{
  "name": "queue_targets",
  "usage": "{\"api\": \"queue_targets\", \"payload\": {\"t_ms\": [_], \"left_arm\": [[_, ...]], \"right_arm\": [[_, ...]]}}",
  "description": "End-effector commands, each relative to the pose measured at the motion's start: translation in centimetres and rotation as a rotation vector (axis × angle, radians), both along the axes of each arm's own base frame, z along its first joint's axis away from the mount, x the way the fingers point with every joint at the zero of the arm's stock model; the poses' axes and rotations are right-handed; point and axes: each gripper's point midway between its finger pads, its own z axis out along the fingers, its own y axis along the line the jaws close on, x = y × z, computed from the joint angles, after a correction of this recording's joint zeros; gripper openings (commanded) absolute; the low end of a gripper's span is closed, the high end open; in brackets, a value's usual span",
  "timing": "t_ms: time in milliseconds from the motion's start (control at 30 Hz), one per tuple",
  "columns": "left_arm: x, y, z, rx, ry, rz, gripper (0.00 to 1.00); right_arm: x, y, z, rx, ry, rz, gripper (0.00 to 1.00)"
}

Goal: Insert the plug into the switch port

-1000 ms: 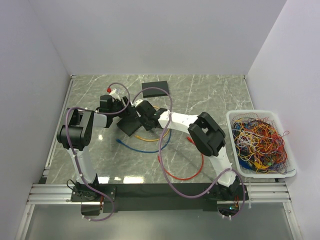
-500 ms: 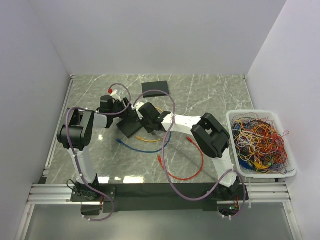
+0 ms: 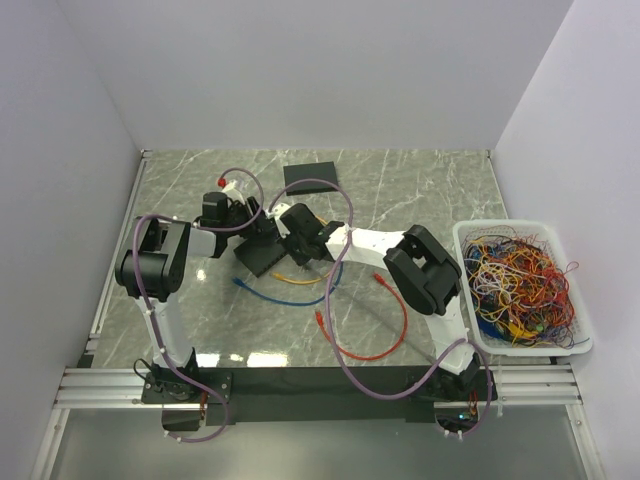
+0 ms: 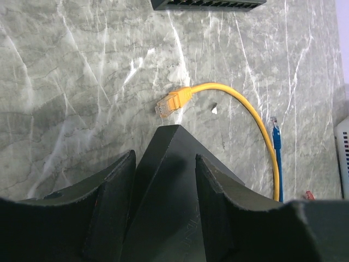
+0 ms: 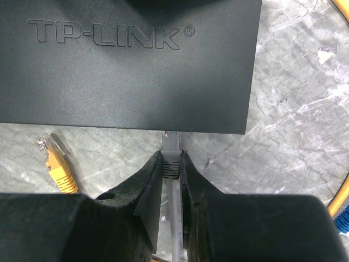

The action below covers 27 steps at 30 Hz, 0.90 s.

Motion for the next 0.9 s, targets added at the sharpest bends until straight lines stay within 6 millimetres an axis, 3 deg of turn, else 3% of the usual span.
{"api": "queue_targets", "payload": {"t_ms": [0,133,400,533,733,867], "left_arm": [[-2.8,-3.0,-1.2,-0.031,0.069,-0.106,0.53],[-3.1,-3.3,-1.7,-0.037,0.087,-0.113,0.53],[-4.4,-3.9,-2.6,-0.056,0.121,-0.130,0.52],[-4.7,-4.1,-2.6,-0.049,0.122,-0.136,0.52],[-5.4,-4.5,-3.3,-0.046,0.139,-0.143,0.53],[-6.1,-4.8,-4.1,-0.073,0.166,-0.157,0.52]], "right_arm": [[1.4,1.7,2.1,0.083,-0.055,0.005,0.00],[1.6,2.0,2.3,0.098,-0.057,0.001,0.00],[2.3,4.1,4.7,0.207,-0.078,-0.005,0.00],[2.7,5.0,4.5,0.239,-0.067,-0.009,0.00],[4.2,6.3,6.6,0.308,-0.106,-0.038,0.00],[5.9,7.8,9.2,0.381,-0.163,-0.040,0.00]]}}
